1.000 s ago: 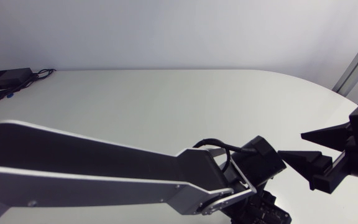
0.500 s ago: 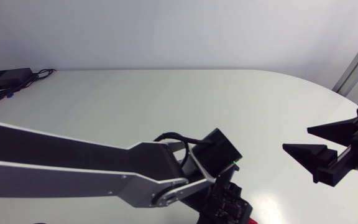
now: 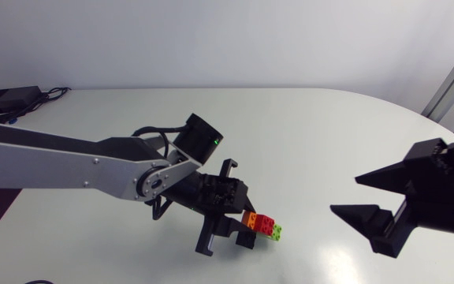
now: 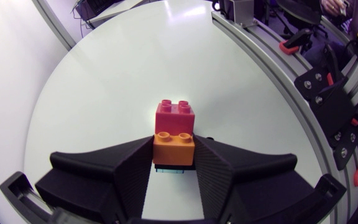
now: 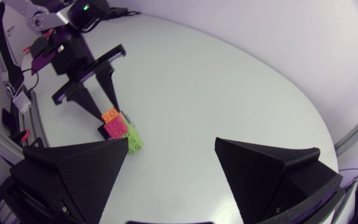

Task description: Disassemble duplo

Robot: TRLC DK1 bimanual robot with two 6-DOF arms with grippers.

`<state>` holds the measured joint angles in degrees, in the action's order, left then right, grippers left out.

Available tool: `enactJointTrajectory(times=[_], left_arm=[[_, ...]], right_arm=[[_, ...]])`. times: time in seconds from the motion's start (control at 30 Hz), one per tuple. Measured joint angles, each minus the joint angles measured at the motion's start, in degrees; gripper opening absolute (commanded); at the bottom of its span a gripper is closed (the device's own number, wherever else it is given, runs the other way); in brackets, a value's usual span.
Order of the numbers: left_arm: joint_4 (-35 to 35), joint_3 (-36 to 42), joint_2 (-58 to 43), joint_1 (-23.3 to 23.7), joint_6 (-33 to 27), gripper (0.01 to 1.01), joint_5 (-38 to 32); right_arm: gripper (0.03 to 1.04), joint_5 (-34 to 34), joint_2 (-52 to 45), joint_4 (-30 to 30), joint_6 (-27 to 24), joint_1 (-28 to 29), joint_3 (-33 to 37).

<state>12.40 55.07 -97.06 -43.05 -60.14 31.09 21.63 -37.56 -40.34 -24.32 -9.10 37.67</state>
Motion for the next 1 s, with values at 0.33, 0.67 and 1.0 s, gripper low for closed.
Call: enactJointTrajectory(times=[0.33, 0.67, 1.0], left_arm=[[10.47, 5.73, -1.16, 3.41, 0.2, 0.315, 9.25], [16.35, 11.8, -3.91, 4.46, 0.17, 0.308, 12.28], [19.28, 13.46, -4.24, 4.26, 0.17, 0.307, 13.57]], right_arm=[[1.0, 6.29, -8.83, 5.97, -2.99, -7.5, -0.39], [0.97, 8.87, -19.63, 10.56, -4.52, -12.9, -0.5], [0.9, 8.55, -22.75, 13.64, -5.11, -16.11, -0.5]])
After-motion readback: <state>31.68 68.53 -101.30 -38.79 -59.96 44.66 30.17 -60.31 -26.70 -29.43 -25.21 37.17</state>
